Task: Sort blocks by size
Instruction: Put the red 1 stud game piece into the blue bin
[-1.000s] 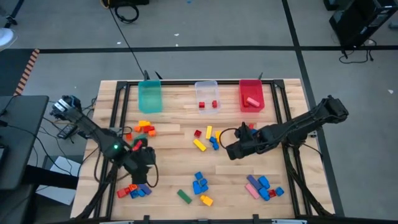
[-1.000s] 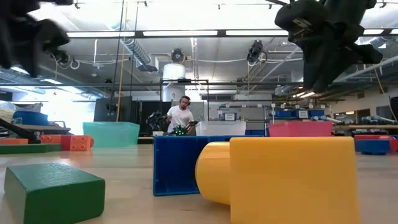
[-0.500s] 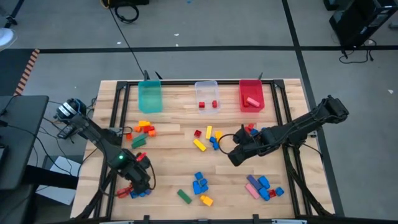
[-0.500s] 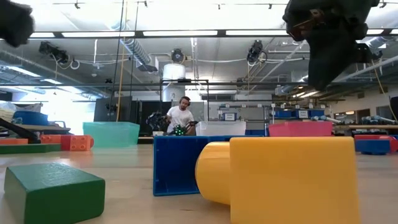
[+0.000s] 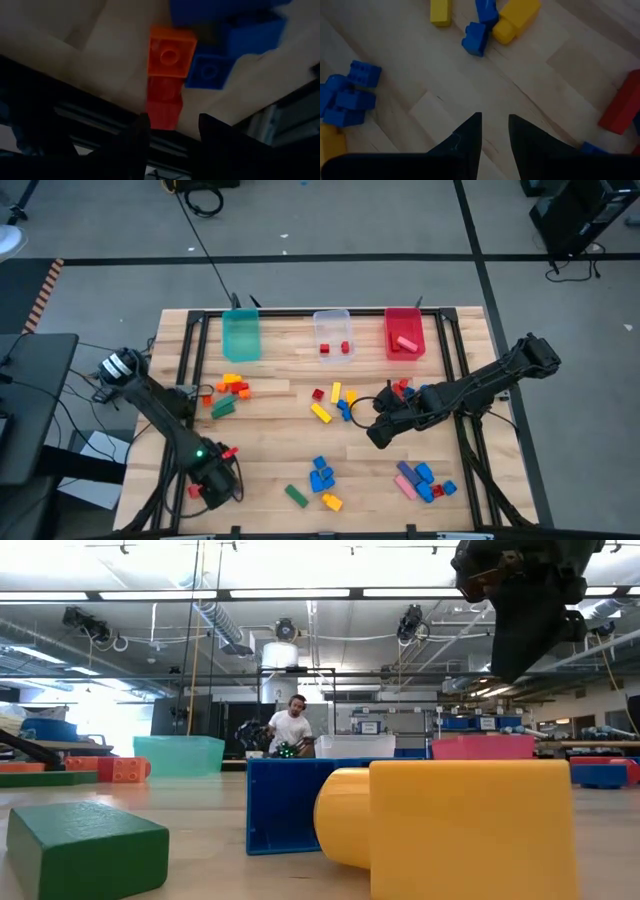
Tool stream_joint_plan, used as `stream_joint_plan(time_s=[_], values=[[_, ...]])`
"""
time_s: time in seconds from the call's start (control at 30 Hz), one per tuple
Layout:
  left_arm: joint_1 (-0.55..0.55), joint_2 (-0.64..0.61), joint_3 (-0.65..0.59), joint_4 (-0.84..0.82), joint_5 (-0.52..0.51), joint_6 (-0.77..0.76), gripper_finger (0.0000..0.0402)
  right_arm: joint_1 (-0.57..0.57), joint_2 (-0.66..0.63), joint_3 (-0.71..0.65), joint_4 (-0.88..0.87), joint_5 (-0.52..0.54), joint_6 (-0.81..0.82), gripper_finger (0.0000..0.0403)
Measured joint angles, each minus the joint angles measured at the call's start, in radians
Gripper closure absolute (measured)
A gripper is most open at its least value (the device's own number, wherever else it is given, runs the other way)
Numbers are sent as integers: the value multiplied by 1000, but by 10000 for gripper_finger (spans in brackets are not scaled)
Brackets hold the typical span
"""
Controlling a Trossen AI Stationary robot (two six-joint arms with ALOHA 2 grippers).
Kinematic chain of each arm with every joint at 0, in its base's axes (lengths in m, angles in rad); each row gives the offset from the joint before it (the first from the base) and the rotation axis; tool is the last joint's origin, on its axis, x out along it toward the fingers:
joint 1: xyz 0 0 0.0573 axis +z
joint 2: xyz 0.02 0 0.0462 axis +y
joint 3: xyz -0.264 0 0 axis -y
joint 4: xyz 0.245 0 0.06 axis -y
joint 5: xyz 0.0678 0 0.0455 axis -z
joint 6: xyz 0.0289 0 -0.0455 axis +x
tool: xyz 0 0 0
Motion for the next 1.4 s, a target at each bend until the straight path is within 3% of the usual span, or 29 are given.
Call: stream_joint_plan(time_s=[0.2,0.5,0.7,0.97,1.2,1.4], values=[[-43,40,0,7,45,1,204,0,0,0,0,1,-6,293],[-84,97,0,29,29,48,137,-2,0,0,2,11,-16,293],[-106,148,0,48,25,118,128,-2,0,0,17,26,-24,293],[-125,232,0,52,50,137,171,-2,0,0,35,34,-38,293],[-126,236,6,40,103,129,264,-2,-1,0,39,34,-64,293],[-125,216,106,-91,95,126,269,-2,-1,0,55,34,-90,293]])
